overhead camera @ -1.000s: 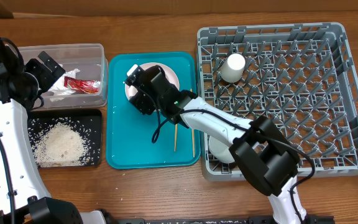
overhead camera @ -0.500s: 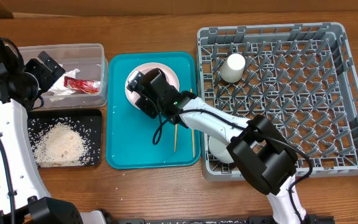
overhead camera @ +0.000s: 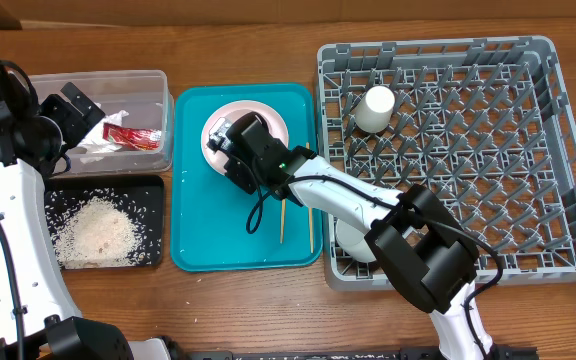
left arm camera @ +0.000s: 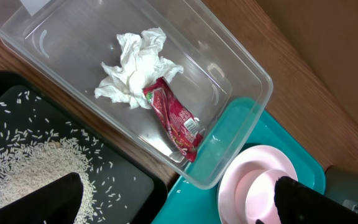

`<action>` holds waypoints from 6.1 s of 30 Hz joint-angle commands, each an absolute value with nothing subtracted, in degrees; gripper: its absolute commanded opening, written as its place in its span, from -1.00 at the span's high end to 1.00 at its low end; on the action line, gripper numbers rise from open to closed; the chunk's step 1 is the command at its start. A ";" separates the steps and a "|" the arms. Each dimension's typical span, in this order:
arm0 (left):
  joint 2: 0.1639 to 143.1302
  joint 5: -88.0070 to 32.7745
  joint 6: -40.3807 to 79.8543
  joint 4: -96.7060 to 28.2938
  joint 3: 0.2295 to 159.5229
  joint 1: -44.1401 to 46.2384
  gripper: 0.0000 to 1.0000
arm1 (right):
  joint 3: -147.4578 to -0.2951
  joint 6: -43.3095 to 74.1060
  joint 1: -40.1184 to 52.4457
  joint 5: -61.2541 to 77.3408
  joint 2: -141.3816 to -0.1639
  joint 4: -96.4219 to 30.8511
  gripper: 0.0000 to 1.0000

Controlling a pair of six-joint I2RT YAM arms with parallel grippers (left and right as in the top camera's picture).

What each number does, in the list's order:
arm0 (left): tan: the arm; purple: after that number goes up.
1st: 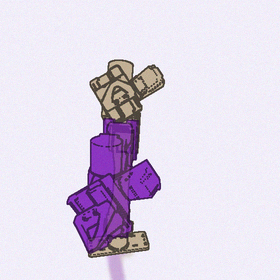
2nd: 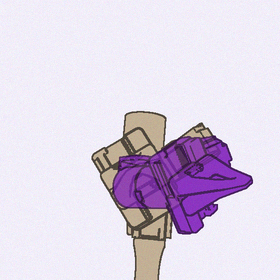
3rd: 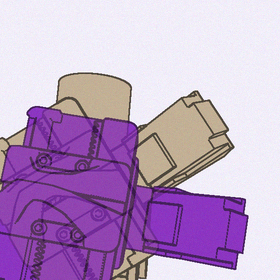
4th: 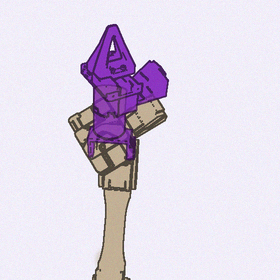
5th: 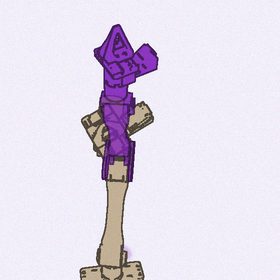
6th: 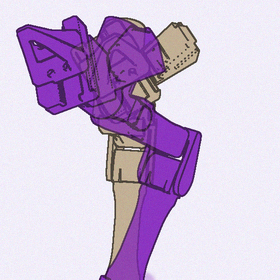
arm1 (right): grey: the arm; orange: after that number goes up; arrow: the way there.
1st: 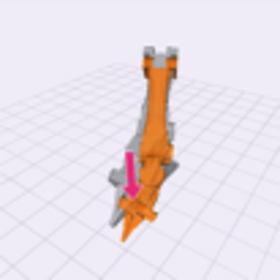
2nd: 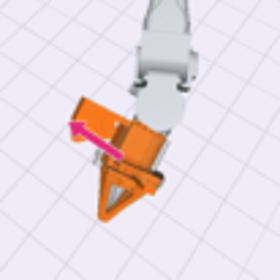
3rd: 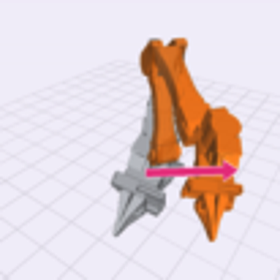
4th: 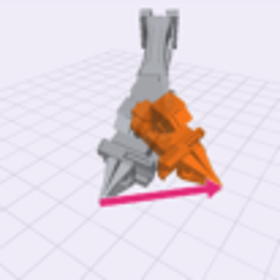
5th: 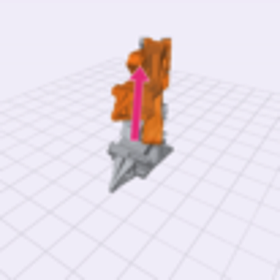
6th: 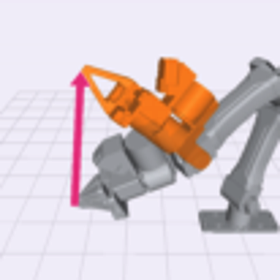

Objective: Sort waste into correct bins and load items into the dishwasher
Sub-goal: 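Carry the pink item with the right gripper and place it in the rack, then return the right gripper to the white plate on the teal tray, then grasp the white plate edge with the right gripper and lift it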

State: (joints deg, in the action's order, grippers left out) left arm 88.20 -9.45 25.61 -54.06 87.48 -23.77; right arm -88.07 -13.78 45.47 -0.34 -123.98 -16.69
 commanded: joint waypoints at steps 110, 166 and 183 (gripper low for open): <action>88.40 -9.91 26.39 -53.95 88.99 -23.97 -1.00 | -77.76 14.28 -9.89 37.15 -87.53 -47.53 0.12; 88.40 -9.91 26.39 -53.95 88.99 -23.97 -1.00 | -83.42 9.13 47.59 22.48 -123.68 -15.09 -0.03; 88.40 -9.91 26.39 -53.98 88.99 -23.97 -1.00 | -90.87 8.69 37.93 5.08 -115.42 -24.49 -0.07</action>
